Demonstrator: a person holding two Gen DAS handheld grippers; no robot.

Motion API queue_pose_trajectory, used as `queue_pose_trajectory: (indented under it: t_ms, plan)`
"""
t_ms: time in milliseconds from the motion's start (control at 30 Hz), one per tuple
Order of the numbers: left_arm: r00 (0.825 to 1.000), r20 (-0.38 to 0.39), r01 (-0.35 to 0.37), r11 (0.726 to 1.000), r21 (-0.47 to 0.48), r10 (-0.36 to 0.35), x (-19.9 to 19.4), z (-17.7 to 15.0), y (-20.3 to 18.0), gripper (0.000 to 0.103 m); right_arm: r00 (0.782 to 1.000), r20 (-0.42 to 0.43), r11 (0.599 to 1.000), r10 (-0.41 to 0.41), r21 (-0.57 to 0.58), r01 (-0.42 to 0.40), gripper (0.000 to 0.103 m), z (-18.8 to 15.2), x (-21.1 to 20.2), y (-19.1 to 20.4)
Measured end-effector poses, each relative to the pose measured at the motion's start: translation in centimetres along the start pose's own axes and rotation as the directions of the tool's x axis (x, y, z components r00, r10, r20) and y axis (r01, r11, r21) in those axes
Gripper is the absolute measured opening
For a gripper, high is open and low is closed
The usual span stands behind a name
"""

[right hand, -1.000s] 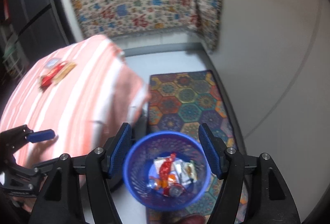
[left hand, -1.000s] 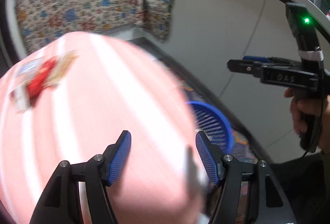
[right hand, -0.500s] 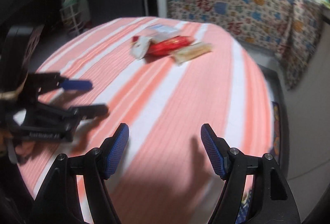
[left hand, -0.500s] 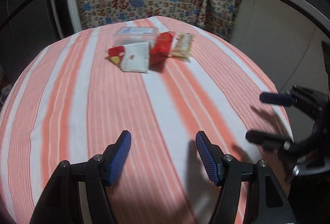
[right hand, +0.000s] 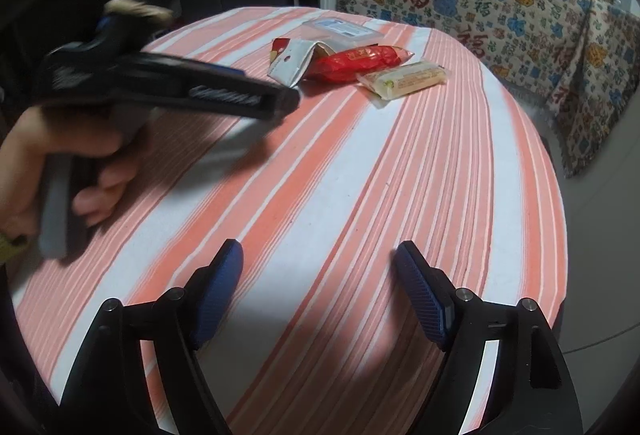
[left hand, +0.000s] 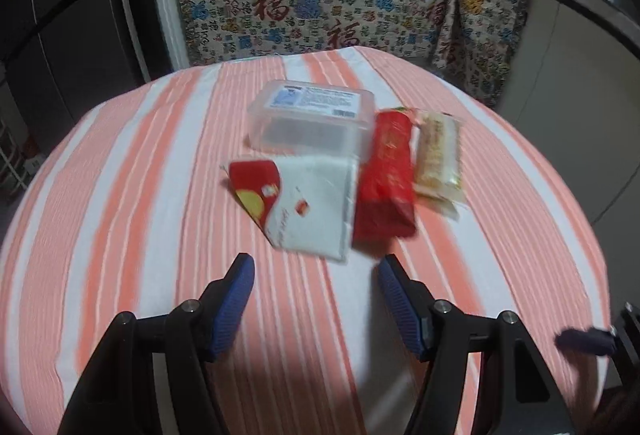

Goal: Collect trash
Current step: 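Grasp the white-and-red paper cup with the left gripper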

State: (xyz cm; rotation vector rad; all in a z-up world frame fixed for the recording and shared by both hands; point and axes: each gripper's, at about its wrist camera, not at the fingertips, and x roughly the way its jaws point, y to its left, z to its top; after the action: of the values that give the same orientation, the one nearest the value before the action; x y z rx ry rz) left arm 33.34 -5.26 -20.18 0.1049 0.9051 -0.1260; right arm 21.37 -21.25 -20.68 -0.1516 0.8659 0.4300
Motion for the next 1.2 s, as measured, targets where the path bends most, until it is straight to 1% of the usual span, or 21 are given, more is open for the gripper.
queue_pose_trajectory:
  t_ms: [67,133,167,233,267,367,400,433,500,567,633,700,767,800,867,900,933,1000,1033,1100,1200]
  plan:
    - [0.999,0.001,-0.037,0.999,-0.019,0.038,0.5,0.5,0.8,0.066,1.000,0.001,1.000,0.003,-0.003,-0.003,0.083,0.1,0.0,0.0]
    - [0.997,-0.002,-0.073,0.994,-0.079,0.073,0.4,0.5,2.6,0.067,1.000,0.002,1.000,0.005,-0.007,-0.005,0.085,0.1,0.2,0.0]
    - [0.997,-0.009,-0.077,0.990,-0.121,0.076,0.4,0.3,4.0,0.067,1.000,0.002,1.000,0.006,-0.008,-0.006,0.087,0.2,0.2,0.1]
    - [0.999,0.010,-0.047,0.980,-0.192,0.049,-0.3,-0.6,6.9,0.066,1.000,0.002,1.000,0.007,-0.009,-0.007,0.089,0.3,0.4,0.1]
    - [0.998,0.011,-0.053,0.974,-0.219,0.057,-0.7,-1.0,8.3,0.066,1.000,0.002,1.000,0.008,-0.009,-0.008,0.090,0.4,0.4,0.1]
    - [0.996,0.005,-0.085,0.968,-0.236,0.088,-1.7,-2.1,10.5,0.066,1.000,0.007,1.000,0.007,-0.012,-0.007,0.093,0.4,0.6,0.3]
    - [0.997,0.009,-0.074,0.968,-0.238,0.079,-2.1,-2.3,10.6,0.066,1.000,0.008,1.000,0.007,-0.013,-0.006,0.094,0.5,0.7,0.3]
    - [0.998,0.024,-0.048,0.969,-0.242,0.055,-2.6,-2.4,10.6,0.066,1.000,0.007,1.000,0.007,-0.015,-0.007,0.094,0.5,0.7,0.4]
    - [0.996,0.086,0.022,0.972,-0.234,-0.001,-3.9,-1.8,9.9,0.066,1.000,0.007,1.000,0.010,-0.012,-0.010,0.094,0.5,0.7,0.2]
    - [0.990,0.129,0.075,0.974,-0.212,-0.048,-4.6,-0.5,8.4,0.066,1.000,0.008,1.000,0.010,-0.011,-0.010,0.095,0.5,0.7,0.2]
    - [0.987,0.138,0.106,0.977,-0.186,-0.081,-4.4,1.1,6.7,0.072,1.000,0.009,1.000,0.013,-0.011,-0.013,0.095,0.5,0.7,0.2]
    - [0.992,0.107,0.091,0.981,-0.173,-0.073,-2.8,2.9,5.1,0.073,1.000,0.008,1.000,0.013,-0.012,-0.013,0.095,0.5,0.7,0.2]
    - [0.999,0.035,0.015,0.984,-0.180,-0.009,-0.1,4.2,4.4,0.073,1.000,0.009,1.000,0.014,-0.014,-0.014,0.096,0.5,0.6,0.2]
    - [1.000,-0.010,-0.022,0.980,-0.199,0.021,1.3,4.6,4.5,0.073,1.000,0.010,1.000,0.014,-0.014,-0.014,0.096,0.5,0.6,0.3]
    - [0.998,-0.058,-0.028,0.971,-0.238,0.015,3.1,4.5,5.2,0.073,1.000,0.010,1.000,0.014,-0.014,-0.014,0.096,0.5,0.6,0.2]
    - [0.999,-0.050,-0.030,0.972,-0.234,0.019,3.1,4.3,5.3,0.072,1.000,0.010,1.000,0.014,-0.014,-0.014,0.096,0.5,0.7,0.3]
    - [0.999,-0.039,-0.029,0.976,-0.214,0.022,2.9,4.3,5.2,0.063,1.000,0.010,1.000,0.015,-0.014,-0.015,0.096,0.5,0.7,0.2]
    - [1.000,-0.024,-0.001,0.986,-0.167,-0.003,2.2,3.8,5.1,0.044,1.000,0.010,1.000,0.017,-0.014,-0.017,0.096,0.5,0.7,0.3]
    - [1.000,-0.017,0.005,0.989,-0.145,-0.007,1.7,3.5,5.2,0.032,1.000,0.009,1.000,0.017,-0.014,-0.017,0.096,0.6,0.7,0.3]
    - [1.000,-0.007,0.015,0.995,-0.100,-0.016,0.5,2.9,5.6,0.025,1.000,0.008,1.000,0.018,-0.014,-0.017,0.097,0.6,0.6,0.3]
    - [0.999,0.007,0.041,0.998,-0.040,-0.040,-2.2,1.4,6.7,0.024,1.000,0.008,1.000,0.018,-0.014,-0.018,0.097,0.6,0.7,0.3]
